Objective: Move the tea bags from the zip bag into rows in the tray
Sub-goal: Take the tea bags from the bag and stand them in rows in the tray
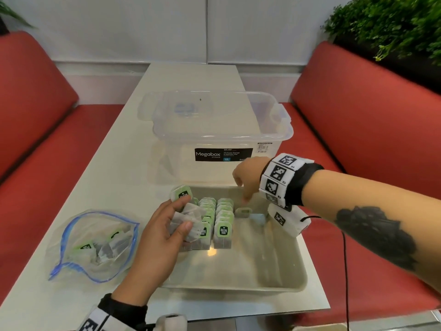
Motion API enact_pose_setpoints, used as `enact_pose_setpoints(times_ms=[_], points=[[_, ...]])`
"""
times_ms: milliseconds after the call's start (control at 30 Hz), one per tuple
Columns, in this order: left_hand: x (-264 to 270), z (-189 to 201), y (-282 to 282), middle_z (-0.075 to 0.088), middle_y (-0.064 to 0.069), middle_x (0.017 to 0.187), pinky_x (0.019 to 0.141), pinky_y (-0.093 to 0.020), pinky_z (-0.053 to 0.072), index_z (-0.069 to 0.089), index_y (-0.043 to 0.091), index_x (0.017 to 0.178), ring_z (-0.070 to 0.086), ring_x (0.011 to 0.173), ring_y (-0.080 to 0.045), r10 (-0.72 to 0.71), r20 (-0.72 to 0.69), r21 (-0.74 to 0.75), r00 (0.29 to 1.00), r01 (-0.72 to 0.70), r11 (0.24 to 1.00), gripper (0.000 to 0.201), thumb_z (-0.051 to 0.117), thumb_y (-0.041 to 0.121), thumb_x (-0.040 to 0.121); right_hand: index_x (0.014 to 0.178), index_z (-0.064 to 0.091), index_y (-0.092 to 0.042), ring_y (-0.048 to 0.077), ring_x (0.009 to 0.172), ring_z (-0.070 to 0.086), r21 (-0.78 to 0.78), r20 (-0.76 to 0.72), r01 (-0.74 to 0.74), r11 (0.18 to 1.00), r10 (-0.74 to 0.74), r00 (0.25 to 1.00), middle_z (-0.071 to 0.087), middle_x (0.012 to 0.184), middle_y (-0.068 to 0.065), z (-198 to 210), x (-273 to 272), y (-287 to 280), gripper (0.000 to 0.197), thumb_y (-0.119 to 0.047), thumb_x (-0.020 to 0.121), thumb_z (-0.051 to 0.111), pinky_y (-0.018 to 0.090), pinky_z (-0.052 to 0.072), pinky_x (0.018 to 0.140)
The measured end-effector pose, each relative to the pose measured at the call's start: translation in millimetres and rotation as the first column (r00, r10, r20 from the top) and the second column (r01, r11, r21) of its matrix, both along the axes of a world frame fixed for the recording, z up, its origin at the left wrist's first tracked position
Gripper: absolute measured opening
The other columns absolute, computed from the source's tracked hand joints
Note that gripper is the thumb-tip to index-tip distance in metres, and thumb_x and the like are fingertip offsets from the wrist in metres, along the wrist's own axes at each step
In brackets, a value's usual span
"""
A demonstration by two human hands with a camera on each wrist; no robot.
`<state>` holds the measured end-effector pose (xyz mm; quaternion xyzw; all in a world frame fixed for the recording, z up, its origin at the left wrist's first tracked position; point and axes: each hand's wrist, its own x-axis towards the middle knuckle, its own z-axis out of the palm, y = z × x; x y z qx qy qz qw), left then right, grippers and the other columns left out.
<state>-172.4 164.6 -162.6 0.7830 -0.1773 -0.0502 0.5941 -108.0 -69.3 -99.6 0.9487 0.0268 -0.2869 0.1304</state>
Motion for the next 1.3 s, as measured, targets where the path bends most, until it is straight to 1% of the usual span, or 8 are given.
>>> enact_pose_setpoints(times_ms=[100, 233, 400, 533, 667, 933, 1133, 1300], points=[[1, 6, -3, 0.053, 0.016, 0.119, 0.066, -0.008, 0.049, 0.056, 0.041, 0.110, 0.051, 0.098, 0.017, -0.091, -0.055, -0.025, 0.994, 0.089, 0.996, 0.047, 0.059, 0.000, 0.087, 0.112, 0.060, -0.020, 0.015, 0.092, 0.054, 0.274, 0.195, -0.067, 0.960, 0.013, 0.981, 0.057, 0.097, -0.005, 28, -14, 10, 0.042, -0.039, 0.077, 0.073, 0.023, 0.037, 0.068], [2, 9, -9, 0.050, 0.021, 0.119, 0.063, -0.015, 0.053, 0.055, 0.045, 0.108, 0.051, 0.111, -0.002, -0.210, -0.077, 0.035, 0.975, 0.213, 0.976, 0.048, 0.058, 0.001, 0.088, 0.099, 0.065, -0.024, 0.012, 0.078, 0.061, 0.621, 0.157, -0.042, 0.782, -0.072, 0.985, 0.066, 0.093, -0.005, 41, -24, 27, 0.019, -0.031, 0.082, 0.070, 0.025, 0.047, 0.072], [3, 5, -7, 0.049, 0.017, 0.127, 0.085, -0.035, 0.055, 0.052, 0.050, 0.111, 0.041, 0.128, -0.010, -0.173, -0.053, 0.121, 0.984, 0.178, 0.977, 0.050, 0.059, 0.005, 0.088, 0.098, 0.070, -0.014, 0.007, 0.056, 0.056, 0.358, 0.129, 0.021, 0.933, -0.072, 0.989, 0.066, 0.082, -0.005, 31, -31, 18, 0.017, -0.008, 0.088, 0.057, 0.020, 0.048, 0.063], [-2, 2, -6, 0.049, 0.022, 0.122, 0.073, -0.025, 0.057, 0.053, 0.050, 0.108, 0.049, 0.116, -0.006, -0.187, -0.065, 0.044, 0.980, 0.190, 0.981, 0.051, 0.057, 0.004, 0.089, 0.126, 0.058, -0.012, 0.020, 0.091, 0.058, 0.060, -0.172, 0.016, 0.998, -0.005, 0.985, 0.062, 0.121, 0.005, 2, -46, 13, 0.033, -0.011, 0.095, 0.048, 0.021, 0.041, 0.075], [-1, -4, -5, 0.051, 0.022, 0.120, 0.078, -0.029, 0.056, 0.054, 0.047, 0.112, 0.051, 0.113, -0.006, -0.165, -0.056, 0.032, 0.985, 0.167, 0.985, 0.050, 0.058, 0.004, 0.088, 0.135, 0.048, -0.005, 0.017, 0.064, 0.044, -0.072, -0.334, -0.080, 0.994, 0.051, 0.941, 0.057, 0.126, 0.014, -23, -40, 17, 0.038, -0.013, 0.098, 0.042, 0.023, 0.029, 0.045], [-3, -6, -5, 0.050, 0.028, 0.116, 0.066, -0.018, 0.055, 0.053, 0.048, 0.110, 0.051, 0.104, 0.008, -0.177, -0.056, -0.042, 0.983, 0.175, 0.984, 0.044, 0.059, 0.010, 0.087, 0.135, 0.049, -0.011, 0.026, 0.112, 0.054, -0.042, -0.441, -0.092, 0.995, 0.064, 0.895, 0.056, 0.130, 0.009, -50, -21, 18, 0.040, -0.022, 0.096, 0.048, 0.030, 0.039, 0.093], [-4, -4, -4, 0.046, 0.042, 0.112, 0.078, -0.028, 0.054, 0.053, 0.045, 0.115, 0.049, 0.106, 0.010, -0.171, -0.036, -0.003, 0.985, 0.171, 0.985, 0.043, 0.059, 0.013, 0.087, 0.126, 0.056, -0.004, 0.022, 0.092, 0.052, -0.023, -0.446, -0.278, 0.960, 0.239, 0.863, 0.059, 0.125, 0.015, -53, -24, 10, 0.036, -0.016, 0.092, 0.057, 0.029, 0.043, 0.086], [-7, -2, -4, 0.050, 0.033, 0.111, 0.064, -0.020, 0.055, 0.053, 0.047, 0.109, 0.049, 0.103, 0.012, -0.144, -0.096, -0.048, 0.985, 0.140, 0.989, 0.050, 0.057, 0.001, 0.088, 0.136, 0.047, -0.009, 0.028, 0.117, 0.051, -0.012, -0.477, -0.218, 0.976, 0.186, 0.859, 0.052, 0.133, 0.011, -39, -33, 9, 0.044, -0.021, 0.094, 0.053, 0.025, 0.034, 0.082]])
